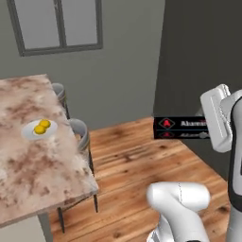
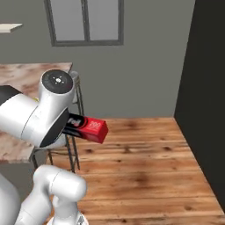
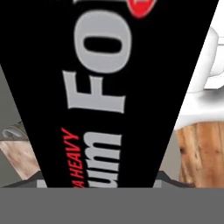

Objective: Retrieve the tupperware and aluminum foil from the cabinet and place them on the dining counter near the plate with lemons to prepare for storing leftovers.

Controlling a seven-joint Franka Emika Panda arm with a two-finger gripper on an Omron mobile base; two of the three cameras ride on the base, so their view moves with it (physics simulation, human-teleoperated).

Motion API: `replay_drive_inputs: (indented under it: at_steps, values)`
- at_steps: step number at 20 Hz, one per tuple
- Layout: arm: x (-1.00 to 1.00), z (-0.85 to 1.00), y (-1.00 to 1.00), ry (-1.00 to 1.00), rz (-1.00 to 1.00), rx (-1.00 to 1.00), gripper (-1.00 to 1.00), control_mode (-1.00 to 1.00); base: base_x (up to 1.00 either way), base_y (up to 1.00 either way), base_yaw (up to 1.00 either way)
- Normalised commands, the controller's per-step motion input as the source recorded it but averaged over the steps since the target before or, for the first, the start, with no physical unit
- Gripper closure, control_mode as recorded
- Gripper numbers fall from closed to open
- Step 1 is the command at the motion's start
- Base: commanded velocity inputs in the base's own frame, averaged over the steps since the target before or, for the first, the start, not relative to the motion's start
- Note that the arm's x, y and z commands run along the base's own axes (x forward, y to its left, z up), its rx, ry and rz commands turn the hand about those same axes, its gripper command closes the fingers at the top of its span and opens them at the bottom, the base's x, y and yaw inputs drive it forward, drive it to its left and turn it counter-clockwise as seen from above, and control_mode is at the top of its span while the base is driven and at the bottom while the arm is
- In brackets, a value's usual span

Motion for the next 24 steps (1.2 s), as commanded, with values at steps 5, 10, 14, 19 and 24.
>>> replay_drive_inputs:
  at_steps: [5, 10, 14, 19, 24]
  values:
    - [0.00, 0.00, 0.00, 0.00, 0.00, 0.00, 1.00, 1.00, 0.41, -1.00, 0.38]
    - [0.00, 0.00, 0.00, 0.00, 0.00, 0.00, 1.00, 1.00, 0.86, -0.48, 0.49]
    - [0.00, 0.00, 0.00, 0.00, 0.00, 0.00, 1.00, 1.00, 1.00, -0.01, 0.55]
    - [0.00, 0.00, 0.00, 0.00, 0.00, 0.00, 1.00, 1.00, 1.00, -0.31, 0.48]
    - [0.00, 0.00, 0.00, 0.00, 0.00, 0.00, 1.00, 1.00, 1.00, -0.54, 0.44]
